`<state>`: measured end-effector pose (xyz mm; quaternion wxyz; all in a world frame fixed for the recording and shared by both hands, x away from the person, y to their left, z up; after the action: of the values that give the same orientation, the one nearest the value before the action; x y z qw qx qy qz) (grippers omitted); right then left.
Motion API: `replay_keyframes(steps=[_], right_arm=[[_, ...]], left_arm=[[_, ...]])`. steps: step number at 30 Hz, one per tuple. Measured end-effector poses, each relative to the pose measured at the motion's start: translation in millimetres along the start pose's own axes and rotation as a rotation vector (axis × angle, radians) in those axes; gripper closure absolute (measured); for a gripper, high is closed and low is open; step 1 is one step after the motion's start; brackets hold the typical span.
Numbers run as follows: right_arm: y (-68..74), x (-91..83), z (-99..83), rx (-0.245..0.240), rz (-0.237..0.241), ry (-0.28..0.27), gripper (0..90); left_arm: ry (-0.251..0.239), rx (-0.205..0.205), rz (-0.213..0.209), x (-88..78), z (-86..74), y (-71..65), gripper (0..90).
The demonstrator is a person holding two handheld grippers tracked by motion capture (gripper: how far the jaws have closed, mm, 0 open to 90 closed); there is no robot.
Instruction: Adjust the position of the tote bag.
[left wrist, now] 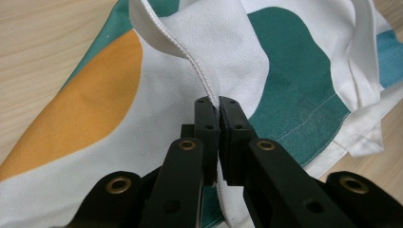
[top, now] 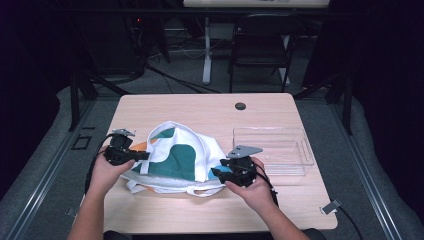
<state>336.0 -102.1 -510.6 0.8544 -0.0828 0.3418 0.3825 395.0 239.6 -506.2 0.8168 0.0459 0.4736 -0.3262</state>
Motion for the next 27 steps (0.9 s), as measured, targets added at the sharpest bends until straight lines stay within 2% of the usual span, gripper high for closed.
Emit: replay_keyframes(steps=[9,11,17,18,23,25,27], right_arm=[[0.5,-0.9,0.3,-0.014,-0.001,-0.002,56.4],[0.4,-0.8,0.5,-0.008,-0.002,-0.013,56.6],[0.2,1.3,-0.2,-0.001,-0.004,0.001,60.4],[1.1,3.7,-0.5,0.023,0.013,0.008,62.5],[4.2,8.2,1.7,0.062,0.034,0.023,68.0],[4.9,12.0,6.6,0.07,-0.005,0.029,68.7],[4.5,15.8,9.7,0.074,-0.013,0.043,69.2]], left_arm=[[-0.058,-0.002,0.007,-13.6,2.2,1.9,87.9],[-0.065,-0.002,0.01,-15.6,2.4,2.6,87.9],[-0.084,-0.006,0.012,-19.8,2.8,4.6,87.9],[-0.083,-0.006,0.012,-20.4,2.8,4.7,87.9],[-0.092,-0.011,0.012,-23.1,2.6,6.0,87.9],[-0.098,-0.012,0.012,-23.5,2.7,6.3,87.9],[-0.095,-0.012,0.012,-23.5,2.8,6.0,87.9]])
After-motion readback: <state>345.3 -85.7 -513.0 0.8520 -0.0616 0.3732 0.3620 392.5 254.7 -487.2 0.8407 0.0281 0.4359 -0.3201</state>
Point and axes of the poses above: each handheld gripper's, and its own axes: x roughly forward along the jaws, z roughly out of its top, y roughly to its left, the point moved 3 cm from there along x, roughly forward along the jaws, and after that the axes turned 4 degrees about y, right-handed, at the moved point
